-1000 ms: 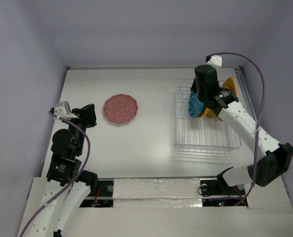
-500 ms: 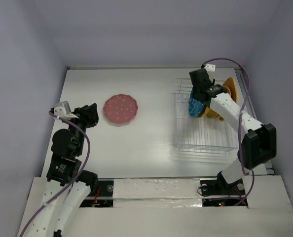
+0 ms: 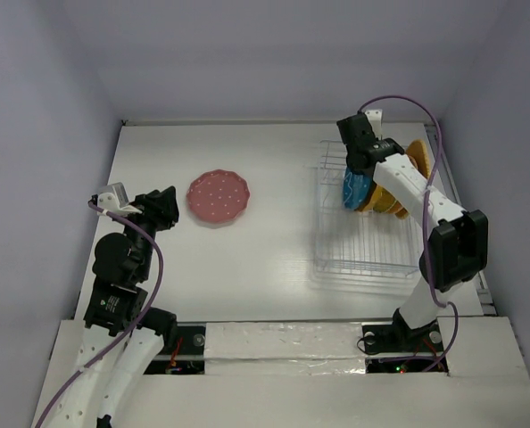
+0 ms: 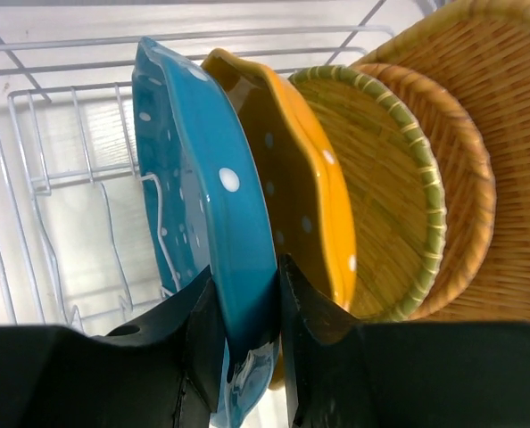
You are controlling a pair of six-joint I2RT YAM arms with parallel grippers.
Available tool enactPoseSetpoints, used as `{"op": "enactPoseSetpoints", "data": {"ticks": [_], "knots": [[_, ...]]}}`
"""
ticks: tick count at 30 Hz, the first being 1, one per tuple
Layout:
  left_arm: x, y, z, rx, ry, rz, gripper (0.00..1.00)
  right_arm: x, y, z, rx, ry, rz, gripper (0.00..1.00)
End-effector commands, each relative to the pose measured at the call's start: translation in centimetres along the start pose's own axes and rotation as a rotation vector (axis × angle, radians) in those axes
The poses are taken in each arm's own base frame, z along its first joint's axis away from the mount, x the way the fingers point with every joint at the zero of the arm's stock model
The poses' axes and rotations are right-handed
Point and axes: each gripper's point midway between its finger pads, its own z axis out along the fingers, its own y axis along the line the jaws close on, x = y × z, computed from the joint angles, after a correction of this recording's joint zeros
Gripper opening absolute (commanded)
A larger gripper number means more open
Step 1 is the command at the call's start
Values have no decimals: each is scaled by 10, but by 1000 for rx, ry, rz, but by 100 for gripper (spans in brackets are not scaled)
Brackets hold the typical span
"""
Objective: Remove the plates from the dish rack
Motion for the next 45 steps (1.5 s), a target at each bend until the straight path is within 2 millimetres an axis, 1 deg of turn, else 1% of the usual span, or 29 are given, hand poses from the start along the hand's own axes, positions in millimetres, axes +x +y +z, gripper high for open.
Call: {"op": "enactPoseSetpoints", "data": {"ticks": [1, 3, 6, 7, 9, 11, 13, 15, 16, 17, 19, 20, 21, 22, 23, 24, 27, 28, 29, 31, 32, 34, 35, 38, 39, 40, 42, 43, 45], "knots": [[-12, -5, -1, 25, -50, -5, 41, -82, -49, -46, 111, -217, 113, 0], [-12, -5, 0, 24, -48, -5, 41, -101, -59, -64, 105, -266, 142, 0], [-12, -5, 0, 24, -48, -5, 41, -116, -67, -84, 82, -313, 163, 0], [-12, -5, 0, 24, -48, -5, 41, -124, -72, -96, 54, -339, 191, 0], [-12, -5, 0, 24, -47, -4, 41, -129, -63, -114, -27, -373, 215, 0], [-11, -5, 0, 23, -44, -5, 41, -135, -51, -134, -168, -424, 272, 0], [-9, -4, 1, 20, -38, -3, 42, -142, -26, -152, -307, -473, 318, 0], [-8, -4, 2, 18, -34, -2, 43, -136, -8, -156, -361, -487, 322, 0], [-7, -4, 2, 17, -32, -2, 44, -141, 6, -163, -420, -503, 357, 0], [-7, -4, 2, 17, -32, -2, 45, -141, 15, -162, -457, -503, 375, 0], [-7, -4, 3, 16, -31, -1, 45, -141, 50, -165, -577, -502, 422, 0], [-7, -4, 3, 16, -29, -1, 46, -138, 72, -175, -674, -496, 425, 0], [-5, -3, 4, 14, -25, 0, 47, -128, 95, -168, -720, -464, 420, 0], [-5, -3, 4, 13, -24, 1, 47, -135, 115, -179, -823, -469, 470, 0], [-4, -3, 5, 12, -20, 0, 48, -134, 131, -184, -878, -462, 484, 0], [-3, -3, 5, 11, -19, 2, 48, -134, 149, -177, -911, -450, 500, 0], [-1, -2, 7, 8, -12, 2, 52, -133, 188, -183, -1032, -395, 554, 0], [0, -2, 7, 6, -8, 4, 53, -132, 205, -173, -1041, -360, 569, 0], [0, -2, 7, 7, -9, 3, 53, -130, 215, -172, -1070, -337, 565, 0], [-1, 0, 7, -1, -13, 6, 53, -122, 240, -178, -1131, -293, 569, 0], [-1, 0, 8, -2, -12, 5, 53, -113, 255, -168, -1144, -258, 558, 0], [-1, 0, 8, -1, -14, 4, 54, -98, 277, -171, -1170, -217, 553, 0], [-1, 0, 8, -2, -13, 3, 54, -88, 287, -159, -1159, -186, 551, 0], [0, 0, 9, -3, -10, 3, 54, -70, 309, -156, -1190, -129, 572, 0], [1, 0, 9, -3, -9, 2, 54, -59, 319, -144, -1177, -100, 573, 0], [1, 0, 9, -3, -9, 2, 54, -51, 329, -150, -1208, -64, 569, 0], [0, 0, 9, -3, -10, 2, 54, -43, 338, -147, -1201, -44, 569, 0], [0, 0, 9, -2, -12, 1, 54, -38, 345, -139, -1191, -24, 568, 0], [-1, 2, 9, -10, -17, 2, 54, -26, 360, -145, -1196, 5, 548, 2]]}}
